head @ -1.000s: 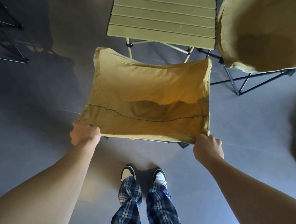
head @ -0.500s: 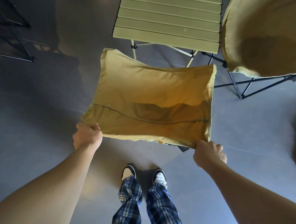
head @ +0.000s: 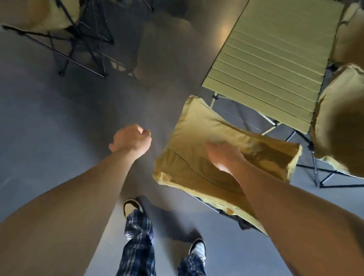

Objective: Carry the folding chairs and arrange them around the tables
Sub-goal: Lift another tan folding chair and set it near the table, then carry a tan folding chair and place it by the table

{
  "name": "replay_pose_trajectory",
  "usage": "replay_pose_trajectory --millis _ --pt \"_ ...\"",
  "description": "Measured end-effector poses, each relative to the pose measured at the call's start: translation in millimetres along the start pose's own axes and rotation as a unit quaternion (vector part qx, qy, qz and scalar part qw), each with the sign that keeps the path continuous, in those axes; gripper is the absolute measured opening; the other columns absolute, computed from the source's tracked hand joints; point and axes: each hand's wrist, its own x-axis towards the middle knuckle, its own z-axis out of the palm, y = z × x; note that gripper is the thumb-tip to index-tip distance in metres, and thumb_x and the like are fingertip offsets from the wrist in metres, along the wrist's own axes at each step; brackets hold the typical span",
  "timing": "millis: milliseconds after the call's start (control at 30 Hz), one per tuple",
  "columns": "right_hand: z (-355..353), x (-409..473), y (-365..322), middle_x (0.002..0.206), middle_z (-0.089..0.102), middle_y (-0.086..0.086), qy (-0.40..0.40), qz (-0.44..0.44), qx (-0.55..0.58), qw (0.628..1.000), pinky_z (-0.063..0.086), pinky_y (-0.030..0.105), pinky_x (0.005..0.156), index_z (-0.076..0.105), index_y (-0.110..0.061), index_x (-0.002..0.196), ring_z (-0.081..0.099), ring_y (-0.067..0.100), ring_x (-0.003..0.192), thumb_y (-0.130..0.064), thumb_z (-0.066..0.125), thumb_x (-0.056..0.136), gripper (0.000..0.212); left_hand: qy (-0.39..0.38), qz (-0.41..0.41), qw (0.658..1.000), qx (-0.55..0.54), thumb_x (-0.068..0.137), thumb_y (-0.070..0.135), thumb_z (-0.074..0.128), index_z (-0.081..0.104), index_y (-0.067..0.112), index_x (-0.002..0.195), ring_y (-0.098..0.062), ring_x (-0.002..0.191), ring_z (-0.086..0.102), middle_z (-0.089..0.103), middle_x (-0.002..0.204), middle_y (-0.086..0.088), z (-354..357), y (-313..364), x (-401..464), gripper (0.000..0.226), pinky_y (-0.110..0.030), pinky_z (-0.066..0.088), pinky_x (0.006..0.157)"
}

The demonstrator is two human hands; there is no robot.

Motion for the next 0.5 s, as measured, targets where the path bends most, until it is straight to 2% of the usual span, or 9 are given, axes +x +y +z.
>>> replay_pose_trajectory --millis 67,133,200,267,333,400,500 --pt "-7 -5 -69 0.116 0.065 0.019 0.018 -0.029 0.022 0.999 0.047 0.041 0.093 0.064 -0.005 0.115 0.060 0.037 0.110 -0.053 0.029 0.101 0.061 0.011 0.000 0.999 -0.030 0.094 0.036 0.039 0.065 0.015 0.090 -0.038 0.107 0.056 0.066 0.106 -0.012 -49 -13 18 0.033 -0.040 0.046 0.093" --pt "-3 -4 -143 0.119 0.063 0.023 0.024 -0.066 0.022 0.997 0.046 0.040 0.089 0.060 -0.003 0.119 0.059 0.039 0.111 -0.037 0.027 0.104 0.050 0.030 -0.001 0.997 -0.071 0.096 0.032 0.040 0.062 0.011 0.085 -0.037 0.100 0.056 0.064 0.095 -0.011 -100 -36 43 0.031 -0.033 0.042 0.080" --pt "5 -11 -207 0.123 0.060 0.025 0.030 -0.095 0.012 0.995 0.045 0.041 0.090 0.056 -0.006 0.119 0.058 0.041 0.113 -0.032 0.020 0.100 0.049 0.038 0.011 0.994 -0.106 0.097 0.028 0.043 0.066 0.007 0.092 -0.035 0.096 0.056 0.066 0.095 -0.012 -145 -55 60 0.032 -0.031 0.042 0.077" --pt "13 -13 -280 0.114 0.064 0.022 0.005 -0.124 0.001 0.992 0.051 0.043 0.093 0.058 -0.010 0.093 0.062 0.039 0.106 -0.047 0.020 0.097 0.053 0.039 0.018 0.987 -0.153 0.097 0.026 0.046 0.068 0.006 0.099 -0.035 0.098 0.059 0.068 0.100 -0.012 -194 -81 86 0.030 -0.036 0.049 0.087" --pt "18 -15 -342 0.105 0.067 0.019 0.003 -0.156 -0.004 0.988 0.054 0.044 0.091 0.048 -0.020 0.070 0.065 0.036 0.100 -0.051 0.030 0.099 0.046 0.034 0.034 0.981 -0.186 0.095 0.024 0.047 0.069 0.005 0.097 -0.037 0.097 0.063 0.070 0.098 -0.015 -233 -102 110 0.029 -0.043 0.052 0.089" --pt "18 -18 -414 0.095 0.066 0.015 0.001 -0.189 -0.005 0.982 0.054 0.041 0.089 0.045 -0.022 0.066 0.066 0.035 0.099 -0.047 0.034 0.100 0.043 0.048 0.032 0.976 -0.210 0.092 0.026 0.049 0.070 0.009 0.091 -0.036 0.096 0.065 0.072 0.096 -0.013 -277 -128 141 0.027 -0.043 0.053 0.088" --pt "10 -10 -476 0.077 0.056 0.005 -0.007 -0.207 -0.036 0.978 0.054 0.037 0.087 0.047 -0.023 0.068 0.065 0.035 0.100 -0.039 0.038 0.100 0.037 0.040 0.016 0.967 -0.253 0.080 0.033 0.047 0.069 0.014 0.084 -0.035 0.094 0.067 0.073 0.090 -0.010 -314 -144 176 0.030 -0.044 0.055 0.087"
